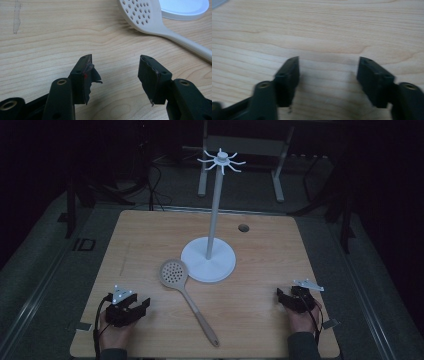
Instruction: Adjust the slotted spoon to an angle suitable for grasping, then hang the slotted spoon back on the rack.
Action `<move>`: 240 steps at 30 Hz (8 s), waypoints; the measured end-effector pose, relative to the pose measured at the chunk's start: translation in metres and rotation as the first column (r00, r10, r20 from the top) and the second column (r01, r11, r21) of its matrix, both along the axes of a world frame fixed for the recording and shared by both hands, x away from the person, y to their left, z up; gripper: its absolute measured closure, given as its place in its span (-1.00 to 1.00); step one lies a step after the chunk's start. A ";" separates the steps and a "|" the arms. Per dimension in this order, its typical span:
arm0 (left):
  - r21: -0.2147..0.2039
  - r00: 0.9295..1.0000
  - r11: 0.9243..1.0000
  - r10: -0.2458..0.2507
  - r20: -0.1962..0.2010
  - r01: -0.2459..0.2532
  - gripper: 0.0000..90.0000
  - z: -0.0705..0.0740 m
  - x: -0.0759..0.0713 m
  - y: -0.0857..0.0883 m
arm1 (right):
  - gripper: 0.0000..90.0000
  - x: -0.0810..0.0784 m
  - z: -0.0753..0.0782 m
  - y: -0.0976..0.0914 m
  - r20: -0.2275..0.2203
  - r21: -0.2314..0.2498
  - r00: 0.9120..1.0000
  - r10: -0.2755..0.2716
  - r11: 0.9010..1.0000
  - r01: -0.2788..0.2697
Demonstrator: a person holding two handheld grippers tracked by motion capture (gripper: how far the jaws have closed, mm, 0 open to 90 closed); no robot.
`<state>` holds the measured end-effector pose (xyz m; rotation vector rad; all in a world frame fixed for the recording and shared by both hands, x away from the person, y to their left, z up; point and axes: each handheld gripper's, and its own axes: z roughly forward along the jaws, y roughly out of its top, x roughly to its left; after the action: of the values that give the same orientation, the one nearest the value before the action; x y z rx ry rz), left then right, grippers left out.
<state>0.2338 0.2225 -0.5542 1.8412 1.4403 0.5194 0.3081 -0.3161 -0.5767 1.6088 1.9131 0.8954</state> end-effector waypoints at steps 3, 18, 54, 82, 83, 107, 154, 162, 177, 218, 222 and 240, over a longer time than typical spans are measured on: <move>0.004 1.000 1.000 0.001 0.000 -0.001 0.02 0.000 0.000 0.000 | 0.07 -0.003 0.002 0.003 0.001 0.072 1.000 0.031 0.997 -0.031; 0.034 1.000 0.999 0.001 -0.001 -0.001 0.01 -0.001 0.000 -0.001 | 0.77 -0.019 0.016 0.069 0.047 0.097 0.957 0.287 0.952 -0.290; 0.041 1.000 0.999 -0.009 -0.002 0.009 0.01 -0.001 0.001 -0.002 | 1.00 -0.103 0.002 0.226 -0.034 0.034 0.634 0.773 0.635 -0.772; 0.036 1.000 0.999 -0.011 -0.002 0.011 0.01 -0.001 0.000 -0.002 | 1.00 -0.037 0.005 0.125 -0.044 -0.001 0.868 0.495 0.868 -0.496; 0.036 1.000 0.999 -0.011 -0.002 0.011 0.02 -0.001 0.000 -0.002 | 1.00 -0.034 0.005 0.122 -0.041 -0.004 0.873 0.486 0.874 -0.486; 0.023 0.997 0.998 -0.066 0.029 0.065 0.02 0.011 0.002 -0.012 | 0.90 -0.008 0.010 0.059 0.030 0.049 0.957 0.288 0.956 -0.289; 0.240 0.840 0.813 -0.542 -0.023 0.531 0.02 0.050 0.095 -0.131 | 0.28 0.002 0.012 0.004 0.086 0.054 0.992 0.094 0.994 -0.099; 0.259 0.801 0.766 -0.596 -0.058 0.589 0.06 0.046 0.103 -0.150 | 0.28 0.002 0.014 -0.001 0.092 0.071 0.993 0.070 0.995 -0.076; 0.256 0.730 0.685 -0.664 -0.165 0.682 0.13 0.027 0.115 -0.182 | 0.26 0.002 0.013 -0.001 0.088 0.067 0.994 0.068 0.995 -0.074; 0.232 0.674 0.638 -0.648 -0.355 0.734 0.43 0.012 0.126 -0.222 | 0.26 0.003 0.010 0.001 0.071 0.081 0.995 0.067 0.994 -0.072; 0.227 0.663 0.629 -0.652 -0.368 0.744 0.48 0.013 0.127 -0.224 | 0.26 0.003 0.010 0.001 0.069 0.080 0.995 0.069 0.994 -0.075; 0.198 0.634 0.608 -0.688 -0.353 0.769 0.41 0.008 0.136 -0.234 | 0.24 0.003 0.009 0.001 0.065 0.081 0.995 0.074 0.994 -0.079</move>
<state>0.3695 -0.0112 -0.5459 2.6318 0.5934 0.1014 0.3115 -0.3149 -0.5681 1.5451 1.9294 1.0576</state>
